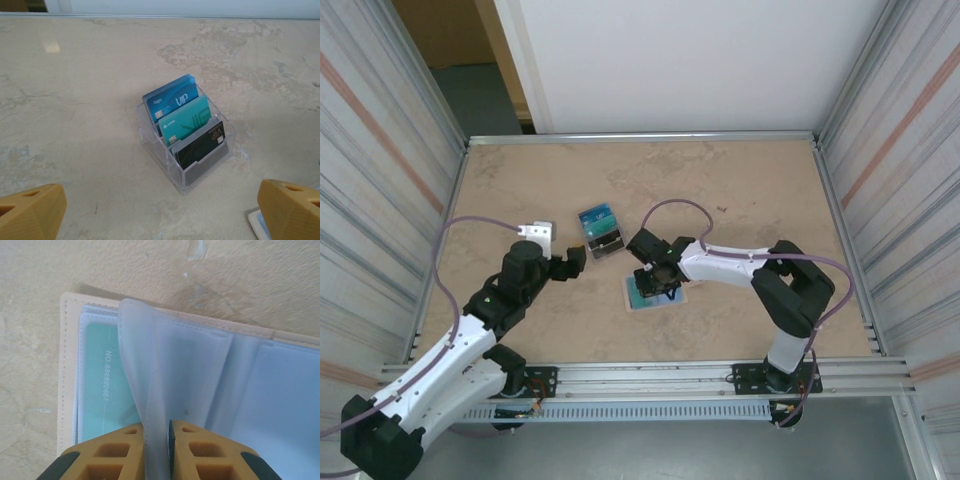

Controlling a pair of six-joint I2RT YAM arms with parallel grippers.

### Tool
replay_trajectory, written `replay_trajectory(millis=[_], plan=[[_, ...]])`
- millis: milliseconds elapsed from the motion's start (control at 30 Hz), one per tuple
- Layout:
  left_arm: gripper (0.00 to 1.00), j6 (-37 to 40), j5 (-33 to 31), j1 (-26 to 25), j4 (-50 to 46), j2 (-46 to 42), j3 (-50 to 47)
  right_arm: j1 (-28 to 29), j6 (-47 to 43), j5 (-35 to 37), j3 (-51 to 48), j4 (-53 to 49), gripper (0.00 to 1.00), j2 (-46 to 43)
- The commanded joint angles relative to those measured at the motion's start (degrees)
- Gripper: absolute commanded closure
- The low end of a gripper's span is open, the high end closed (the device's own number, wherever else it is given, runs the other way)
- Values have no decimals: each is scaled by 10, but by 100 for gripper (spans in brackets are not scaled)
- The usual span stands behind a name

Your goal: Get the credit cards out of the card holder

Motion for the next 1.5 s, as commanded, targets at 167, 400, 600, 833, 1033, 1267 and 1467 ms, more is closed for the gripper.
replay_trajectory(millis=[167,400,600,833,1033,1267,1467], plan=[[1,40,-36,-41,19,7,26,-24,12,49,-25,-36,80,-62],[1,70,-82,-90,21,44,40,-50,22,72,-57,-51,77,-93],[1,102,-142,-151,18,98,53,-80,32,75,-90,-51,75,-127],[1,102,-189,-219,4,184,74,-115,38,75,-118,-51,76,-185],[1,75,-199,-253,-12,260,86,-134,35,8,-149,2,73,-249],[1,34,-141,-254,25,315,71,-135,36,-62,-154,47,72,-247],[1,28,-132,-254,59,362,73,-130,44,-126,-142,95,73,-191]])
